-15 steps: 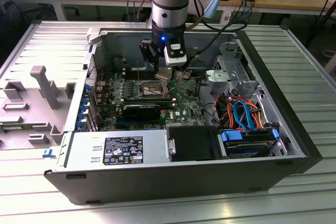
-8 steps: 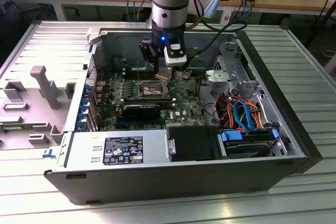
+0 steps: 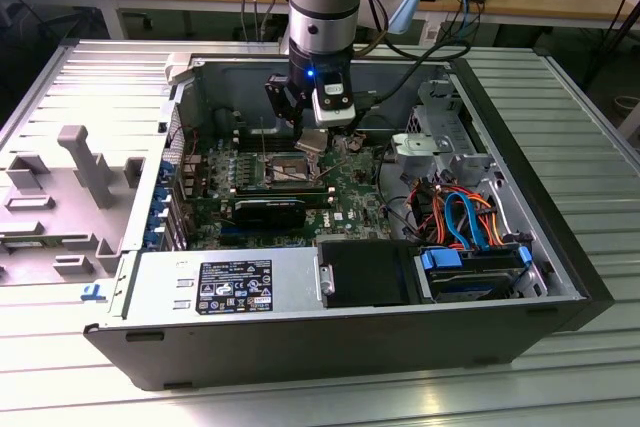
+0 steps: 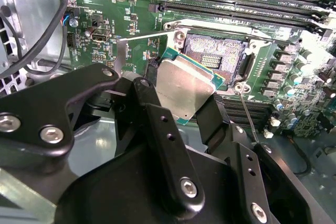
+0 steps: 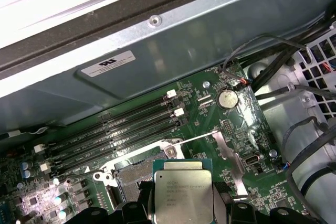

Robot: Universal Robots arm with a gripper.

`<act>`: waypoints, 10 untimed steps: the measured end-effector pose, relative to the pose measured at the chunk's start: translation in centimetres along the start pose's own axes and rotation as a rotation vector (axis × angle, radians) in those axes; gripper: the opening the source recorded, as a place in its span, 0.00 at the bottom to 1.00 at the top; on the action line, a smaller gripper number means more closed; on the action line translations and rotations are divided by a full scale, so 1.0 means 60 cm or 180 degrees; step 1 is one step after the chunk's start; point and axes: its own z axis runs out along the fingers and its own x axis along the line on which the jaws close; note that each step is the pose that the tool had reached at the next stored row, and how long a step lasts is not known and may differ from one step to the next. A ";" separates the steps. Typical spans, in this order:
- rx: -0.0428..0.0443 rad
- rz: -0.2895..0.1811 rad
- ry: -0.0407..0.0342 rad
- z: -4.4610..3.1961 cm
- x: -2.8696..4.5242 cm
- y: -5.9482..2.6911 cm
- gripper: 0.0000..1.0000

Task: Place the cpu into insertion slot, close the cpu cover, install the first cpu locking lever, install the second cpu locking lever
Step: 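Place the cpu into insertion slot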

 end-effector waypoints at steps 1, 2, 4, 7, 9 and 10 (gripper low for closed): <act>0.0000 0.0002 0.0000 0.000 0.000 0.000 0.54; 0.0000 0.0004 0.0000 0.000 0.000 0.000 0.54; 0.0000 0.0006 -0.0001 0.000 0.000 0.000 0.54; 0.0000 0.0011 -0.0001 0.000 0.000 0.000 0.54; 0.0000 0.0014 -0.0001 0.000 0.000 0.000 0.54; 0.0000 0.0016 -0.0001 0.000 0.000 0.000 0.54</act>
